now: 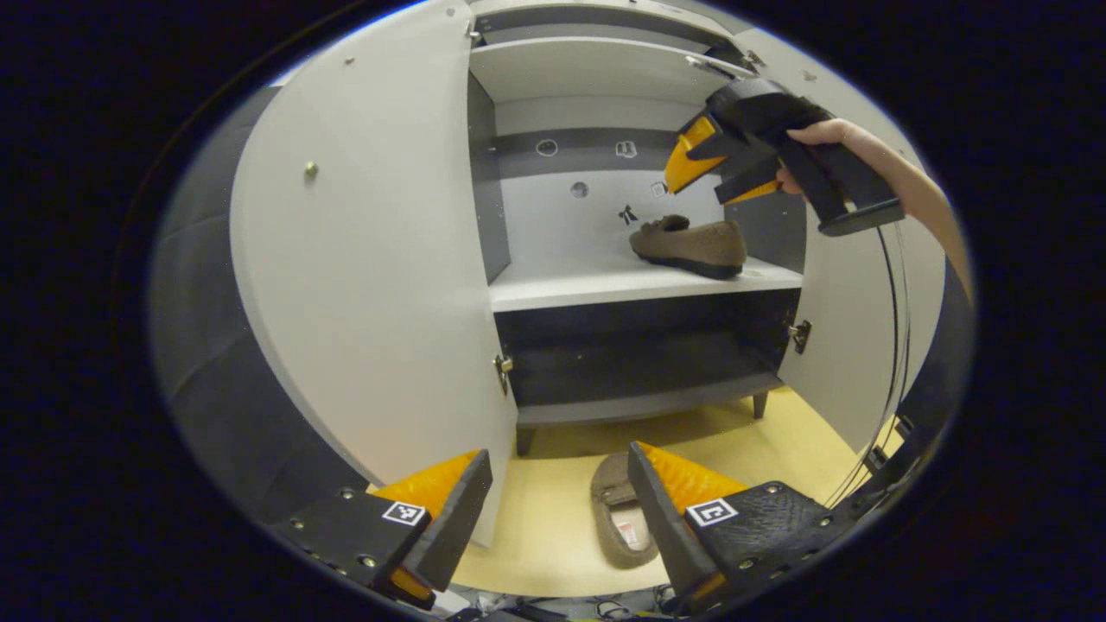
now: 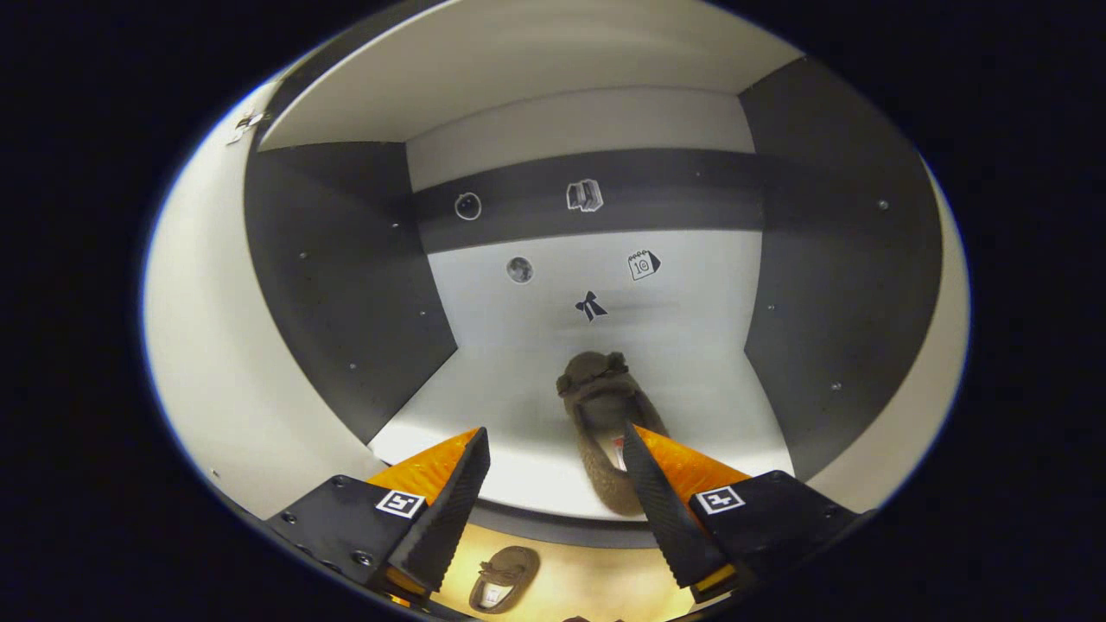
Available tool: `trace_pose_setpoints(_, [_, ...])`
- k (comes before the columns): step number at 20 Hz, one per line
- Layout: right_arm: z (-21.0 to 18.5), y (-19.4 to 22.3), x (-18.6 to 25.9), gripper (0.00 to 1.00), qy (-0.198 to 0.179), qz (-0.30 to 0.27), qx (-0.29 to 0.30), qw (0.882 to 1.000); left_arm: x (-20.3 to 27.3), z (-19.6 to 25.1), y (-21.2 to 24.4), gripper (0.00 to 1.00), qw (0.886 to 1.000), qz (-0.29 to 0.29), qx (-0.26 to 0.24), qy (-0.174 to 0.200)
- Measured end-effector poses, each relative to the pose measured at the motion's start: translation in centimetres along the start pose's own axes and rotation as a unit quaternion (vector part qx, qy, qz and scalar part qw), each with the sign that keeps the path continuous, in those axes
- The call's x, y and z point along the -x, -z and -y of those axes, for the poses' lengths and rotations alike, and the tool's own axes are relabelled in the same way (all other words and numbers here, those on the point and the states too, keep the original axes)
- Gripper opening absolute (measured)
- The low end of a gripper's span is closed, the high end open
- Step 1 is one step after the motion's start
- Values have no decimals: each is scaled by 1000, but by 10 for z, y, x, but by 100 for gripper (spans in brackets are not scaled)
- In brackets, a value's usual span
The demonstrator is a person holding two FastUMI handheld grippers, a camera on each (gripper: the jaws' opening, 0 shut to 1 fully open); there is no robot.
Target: Grab one shoe with the right hand and put it into the shoe cabinet, grab the other shoe with the left hand and put it into the shoe cabinet; then close the right door with the right hand and the left door with the left hand.
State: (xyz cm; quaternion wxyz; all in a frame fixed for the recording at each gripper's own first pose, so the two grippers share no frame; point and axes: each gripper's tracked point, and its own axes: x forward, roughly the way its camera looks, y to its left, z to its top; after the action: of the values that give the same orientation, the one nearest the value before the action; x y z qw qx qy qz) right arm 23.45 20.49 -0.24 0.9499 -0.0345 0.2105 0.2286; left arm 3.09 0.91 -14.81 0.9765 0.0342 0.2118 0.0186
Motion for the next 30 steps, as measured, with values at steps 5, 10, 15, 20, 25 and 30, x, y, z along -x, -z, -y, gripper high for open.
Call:
trace_pose_setpoints(5, [0,38,32,98,12,21,-19,1000,-23,18,30,96,997,-33,-36,57])
trace_pose_setpoints(10, [7,84,70,98,42,23,-7,999,-64,32,77,96,990,-79,-75,94])
trace_pose_setpoints(15, [21,129,106,98,83,33,25,996,-99,40,133,93,978,-127,-108,123])
trace_pose_setpoints(20, [22,178,147,98,106,18,12,994,-123,44,175,96,965,-172,-135,146])
trace_pose_setpoints(25, [16,221,181,98,130,-21,14,991,-147,52,199,97,958,-200,-119,167])
trace_pose_setpoints(30, [59,214,223,100,213,11,38,976,-166,55,200,79,958,-222,-66,171])
